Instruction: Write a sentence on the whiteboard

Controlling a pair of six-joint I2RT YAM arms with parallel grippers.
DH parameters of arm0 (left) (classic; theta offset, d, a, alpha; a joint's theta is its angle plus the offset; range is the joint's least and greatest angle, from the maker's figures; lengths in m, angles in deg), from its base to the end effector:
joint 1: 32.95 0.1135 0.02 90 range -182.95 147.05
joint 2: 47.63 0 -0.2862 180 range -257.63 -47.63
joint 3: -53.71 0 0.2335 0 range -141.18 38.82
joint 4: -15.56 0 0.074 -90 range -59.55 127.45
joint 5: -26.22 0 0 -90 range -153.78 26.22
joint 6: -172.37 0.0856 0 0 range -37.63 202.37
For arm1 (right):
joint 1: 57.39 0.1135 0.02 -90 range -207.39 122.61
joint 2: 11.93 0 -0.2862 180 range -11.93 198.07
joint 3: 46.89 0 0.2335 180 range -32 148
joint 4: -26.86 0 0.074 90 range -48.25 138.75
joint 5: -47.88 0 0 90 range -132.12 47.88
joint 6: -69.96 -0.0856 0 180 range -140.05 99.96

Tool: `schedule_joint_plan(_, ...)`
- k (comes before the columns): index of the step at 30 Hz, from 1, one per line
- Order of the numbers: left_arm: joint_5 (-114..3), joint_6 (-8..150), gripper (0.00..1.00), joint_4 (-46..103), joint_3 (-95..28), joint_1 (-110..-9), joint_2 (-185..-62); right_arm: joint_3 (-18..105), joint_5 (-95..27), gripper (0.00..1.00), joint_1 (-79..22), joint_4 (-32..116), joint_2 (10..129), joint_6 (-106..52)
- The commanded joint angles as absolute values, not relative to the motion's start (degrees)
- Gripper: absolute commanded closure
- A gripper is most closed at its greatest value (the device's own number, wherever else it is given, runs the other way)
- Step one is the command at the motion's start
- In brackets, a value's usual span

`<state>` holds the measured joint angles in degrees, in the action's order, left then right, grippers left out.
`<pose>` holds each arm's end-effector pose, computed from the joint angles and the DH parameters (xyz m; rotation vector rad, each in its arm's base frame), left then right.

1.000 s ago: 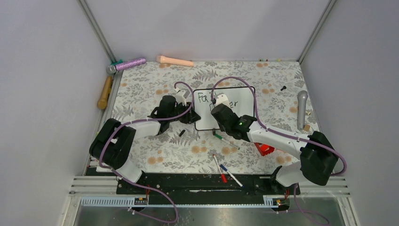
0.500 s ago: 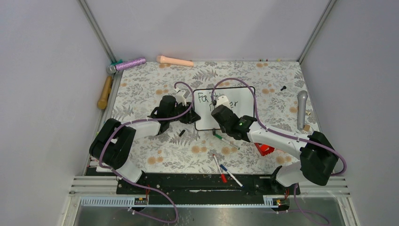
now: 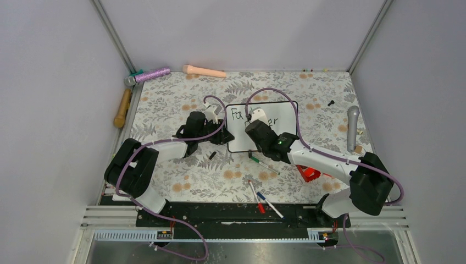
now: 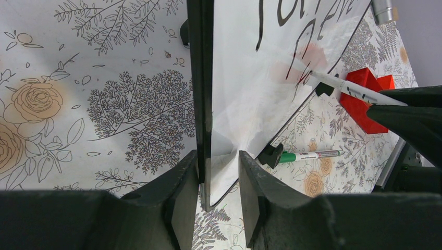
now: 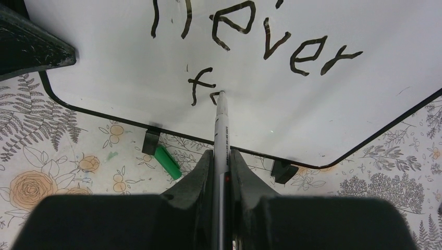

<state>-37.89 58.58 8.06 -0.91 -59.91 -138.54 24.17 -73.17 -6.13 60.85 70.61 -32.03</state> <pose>0.2906 -0.1898 0.1887 0.3528 2.1476 -0.9945 0.2316 0.2181 0.2458 -0.5068 2.1698 -0.0484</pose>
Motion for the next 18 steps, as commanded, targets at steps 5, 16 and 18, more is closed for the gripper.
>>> schedule_joint_plan(5, -38.11, 59.43, 0.67, 7.25, -2.23, -60.02, -137.08, 27.12, -75.58, 1.0, -6.33, 61.41, 71.39, -31.41)
schedule_joint_plan(16, -38.28, 59.5, 0.67, 7.25, -2.15, -60.02, -136.98, 25.16, -75.86, 1.0, -6.76, 61.54, 71.04, -32.16)
schedule_joint_plan(18, -38.29, 59.51, 0.67, 7.33, -2.25, -60.02, -137.0, 24.9, -75.91, 1.0, -6.88, 61.54, 71.05, -32.29)
